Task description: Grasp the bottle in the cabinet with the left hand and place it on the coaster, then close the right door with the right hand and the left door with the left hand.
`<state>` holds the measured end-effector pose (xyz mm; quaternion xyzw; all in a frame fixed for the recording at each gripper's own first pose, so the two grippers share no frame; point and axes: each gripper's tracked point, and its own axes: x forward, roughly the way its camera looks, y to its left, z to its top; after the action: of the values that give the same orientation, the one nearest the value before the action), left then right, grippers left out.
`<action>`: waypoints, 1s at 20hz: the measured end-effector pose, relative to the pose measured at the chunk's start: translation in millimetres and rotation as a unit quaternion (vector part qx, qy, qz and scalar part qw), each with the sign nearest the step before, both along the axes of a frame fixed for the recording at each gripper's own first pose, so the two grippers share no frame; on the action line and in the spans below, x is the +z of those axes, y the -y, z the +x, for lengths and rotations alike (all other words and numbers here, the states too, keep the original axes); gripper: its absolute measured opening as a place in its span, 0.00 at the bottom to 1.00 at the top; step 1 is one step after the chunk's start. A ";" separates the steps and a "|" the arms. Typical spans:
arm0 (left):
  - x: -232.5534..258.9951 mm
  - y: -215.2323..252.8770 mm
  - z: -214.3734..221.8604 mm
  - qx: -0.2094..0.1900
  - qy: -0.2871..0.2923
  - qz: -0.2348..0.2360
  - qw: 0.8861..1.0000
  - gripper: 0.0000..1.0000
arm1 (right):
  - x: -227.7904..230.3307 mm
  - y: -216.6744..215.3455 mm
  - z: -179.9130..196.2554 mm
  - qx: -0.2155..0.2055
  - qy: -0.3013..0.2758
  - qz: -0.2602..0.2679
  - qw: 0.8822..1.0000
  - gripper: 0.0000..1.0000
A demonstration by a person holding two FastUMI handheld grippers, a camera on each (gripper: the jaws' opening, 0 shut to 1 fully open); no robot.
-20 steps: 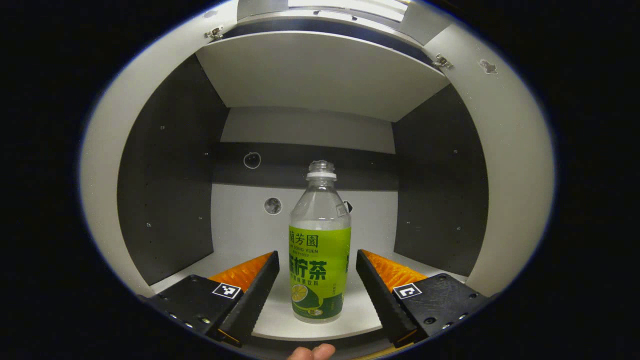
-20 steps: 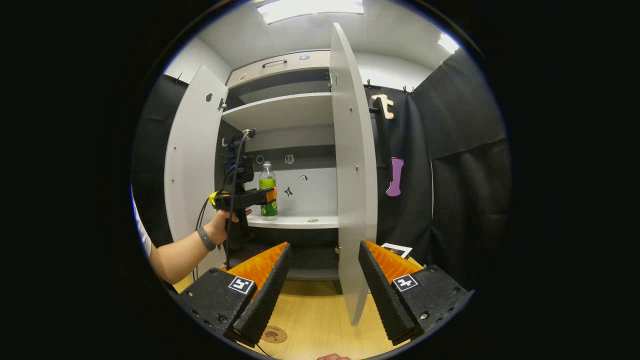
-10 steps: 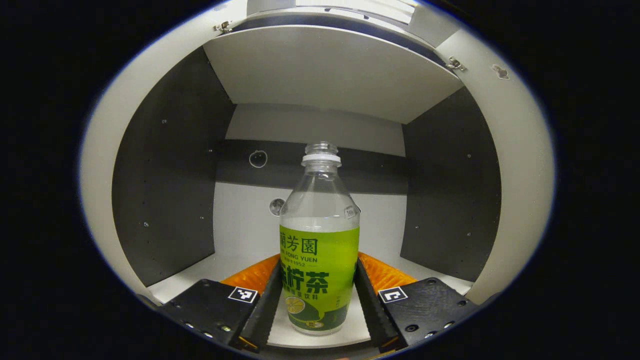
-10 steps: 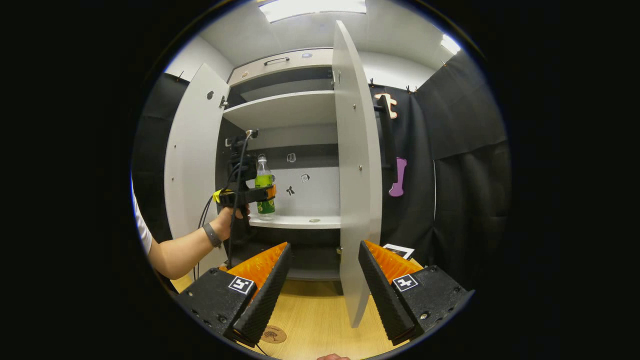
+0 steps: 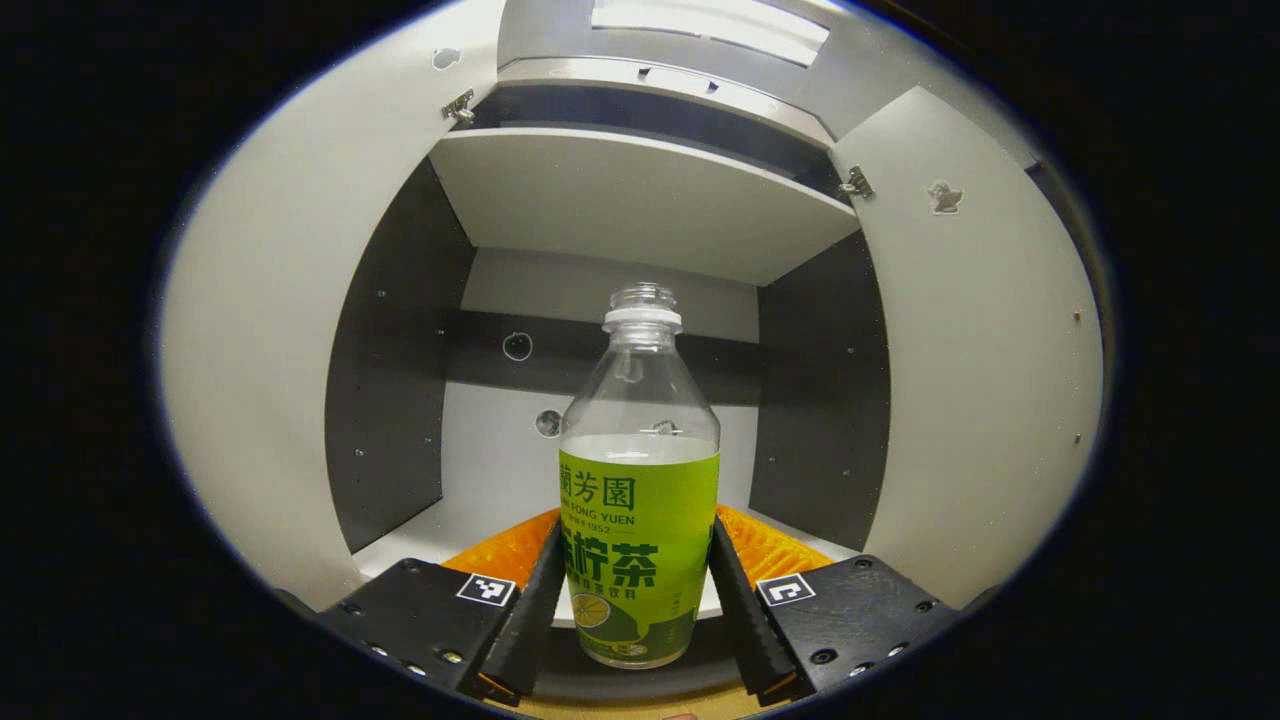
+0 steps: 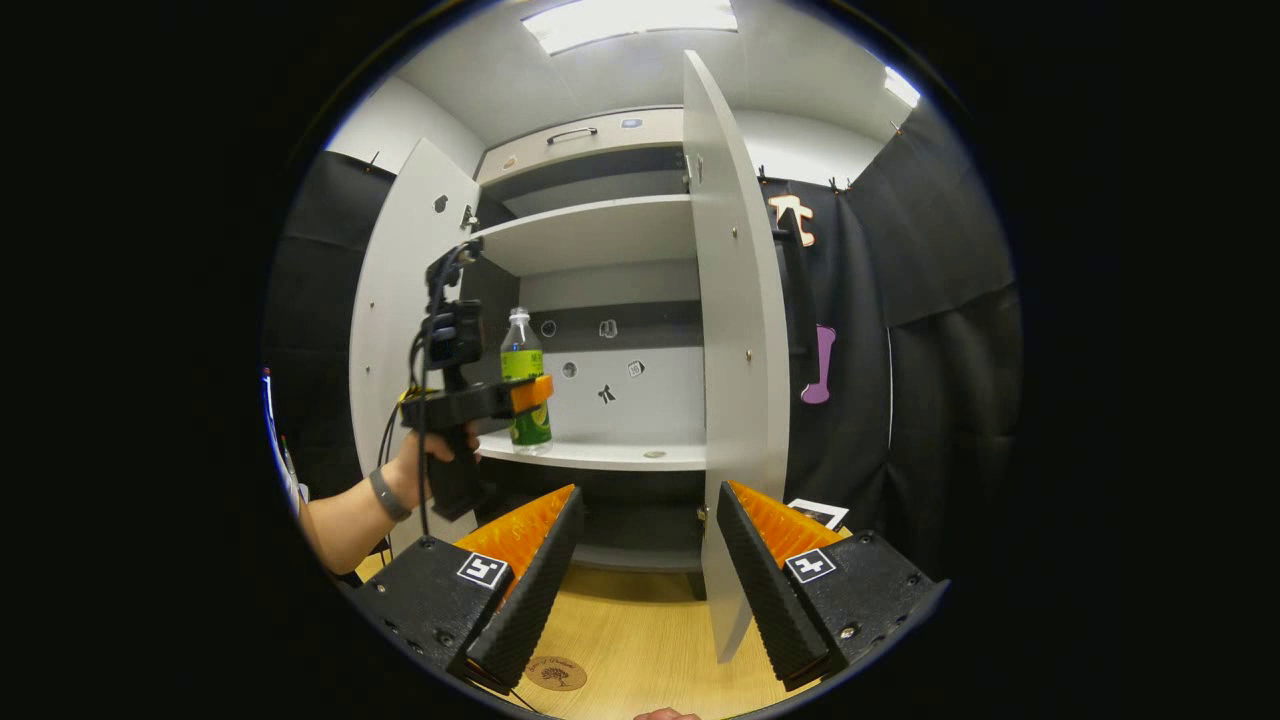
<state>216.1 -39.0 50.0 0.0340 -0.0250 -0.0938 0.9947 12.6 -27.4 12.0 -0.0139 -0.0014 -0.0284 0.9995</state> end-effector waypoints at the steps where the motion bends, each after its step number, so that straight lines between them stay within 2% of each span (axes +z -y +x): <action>1: -4.6 1.7 -11.5 -0.003 -0.001 -0.003 1.000 0.76 | 3.2 -1.2 0.1 0.003 0.003 -0.001 1.000 0.83; 4: -31.9 6.1 -45.7 -0.007 0.000 0.006 1.000 0.72 | 10.9 -4.1 0.5 0.015 0.008 -0.002 1.000 0.83; 6: -64.5 8.3 -64.2 -0.005 -0.011 0.018 1.000 0.77 | 14.1 -4.0 1.0 0.019 0.006 0.002 1.000 0.83; 7: -85.1 9.3 -73.9 -0.004 -0.025 0.016 1.000 0.69 | 15.9 -4.6 0.0 0.022 0.005 0.007 1.000 0.83; 8: -106.4 11.9 -83.8 -0.004 -0.039 0.010 0.999 0.73 | 19.0 -5.3 -0.3 0.024 0.005 0.011 1.000 0.83; 10: -146.7 13.1 -101.5 -0.002 -0.063 0.005 0.998 0.69 | 23.8 -7.5 -1.9 0.032 0.007 0.013 0.999 0.83; 11: -163.4 12.6 -110.3 -0.003 -0.070 0.007 0.998 0.73 | 26.0 -6.7 -3.4 0.033 0.008 0.010 0.999 0.83; 14: -197.8 18.4 -134.1 -0.015 -0.061 0.010 0.998 0.73 | 33.3 -5.7 -4.4 0.034 0.015 0.004 0.999 0.83; 16: -228.1 18.4 -150.9 -0.011 -0.081 0.018 0.996 0.72 | 36.5 -7.3 -3.1 0.037 0.014 0.004 0.999 0.83; 17: -241.1 20.2 -158.7 -0.009 -0.093 0.016 0.995 0.77 | 37.5 -6.4 -2.0 0.037 0.013 0.001 0.999 0.83; 18: -250.8 21.2 -166.2 -0.004 -0.098 0.016 0.995 0.73 | 38.8 -4.8 -1.7 0.035 0.013 -0.002 0.999 0.83; 20: -262.9 15.2 -173.3 0.022 -0.088 0.024 0.996 0.73 | 37.9 -1.9 -0.1 0.030 0.008 -0.005 1.000 0.83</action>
<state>42.7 -54.2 -212.9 0.0503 0.0657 -0.0750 0.9937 12.6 -25.5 49.9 -0.0189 -0.0103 0.0014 0.9998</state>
